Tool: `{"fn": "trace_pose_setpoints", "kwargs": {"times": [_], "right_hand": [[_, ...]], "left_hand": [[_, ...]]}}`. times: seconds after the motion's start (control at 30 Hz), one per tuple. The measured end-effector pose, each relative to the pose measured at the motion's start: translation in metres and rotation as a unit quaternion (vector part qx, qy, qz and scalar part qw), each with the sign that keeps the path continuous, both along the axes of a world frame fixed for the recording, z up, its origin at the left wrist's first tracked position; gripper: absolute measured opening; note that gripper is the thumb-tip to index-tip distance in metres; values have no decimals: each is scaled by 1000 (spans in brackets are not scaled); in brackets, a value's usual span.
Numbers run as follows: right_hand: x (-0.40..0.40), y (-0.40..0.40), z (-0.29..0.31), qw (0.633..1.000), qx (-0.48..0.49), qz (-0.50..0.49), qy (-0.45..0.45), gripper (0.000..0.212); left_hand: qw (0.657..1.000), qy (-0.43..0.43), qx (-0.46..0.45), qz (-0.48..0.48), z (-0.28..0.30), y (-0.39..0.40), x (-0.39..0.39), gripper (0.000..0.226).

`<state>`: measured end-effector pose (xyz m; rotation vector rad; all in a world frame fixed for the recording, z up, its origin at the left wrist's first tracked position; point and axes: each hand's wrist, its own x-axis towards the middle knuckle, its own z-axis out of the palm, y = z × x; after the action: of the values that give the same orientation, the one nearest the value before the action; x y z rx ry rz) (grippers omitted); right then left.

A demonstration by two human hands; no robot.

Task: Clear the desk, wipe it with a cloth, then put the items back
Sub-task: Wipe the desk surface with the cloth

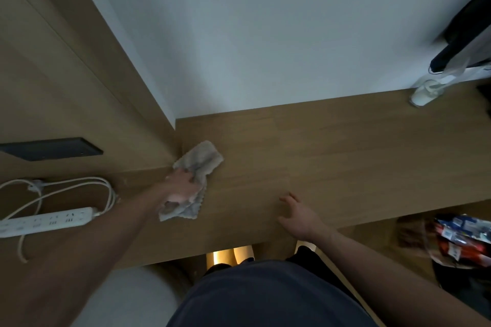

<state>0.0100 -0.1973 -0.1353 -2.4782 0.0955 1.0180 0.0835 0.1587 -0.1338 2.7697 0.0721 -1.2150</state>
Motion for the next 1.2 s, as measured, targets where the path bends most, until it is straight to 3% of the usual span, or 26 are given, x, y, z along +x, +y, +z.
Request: {"fn": "trace_pose_setpoints", "kwargs": {"times": [0.1, 0.2, 0.4, 0.5, 0.57, 0.7, 0.8, 0.87, 0.97, 1.2], "right_hand": [[-2, -1, -1, 1000, 1, -7, -4, 70], [-4, -7, 0, 1000, 2, -25, -11, 70], [-12, -22, 0, 999, -3, -44, -22, 68], [-14, -31, -2, 999, 10, -40, -29, 70], [-13, -33, -2, 999, 5, -41, -33, 75], [-2, -16, 1, 995, -5, -48, -82, 84], [15, 4, -3, 994, -3, -13, -106, 90], [24, 16, -10, 997, -11, 14, -76, 94], [34, 23, -24, 998, -27, 39, -29, 97], [44, -26, -43, 996, -65, 40, -43, 91]], "left_hand": [[996, 11, -78, 30, 17, -55, 3, 69], [994, 54, -89, 36, 0, -94, 14, 83], [970, 105, -213, -53, 8, -194, -1, 63], [941, 85, -326, 39, 15, -201, -5, 59], [934, 17, -344, 99, 20, -181, 4, 59], [951, -127, -250, 128, 13, -106, 24, 52], [989, -106, -95, 45, -10, -55, 24, 73], [997, -70, -19, -13, -25, -33, 16, 88], [999, -38, 21, -22, -43, -17, 7, 126], [998, -5, 56, 12, -45, -48, 5, 151]]}}
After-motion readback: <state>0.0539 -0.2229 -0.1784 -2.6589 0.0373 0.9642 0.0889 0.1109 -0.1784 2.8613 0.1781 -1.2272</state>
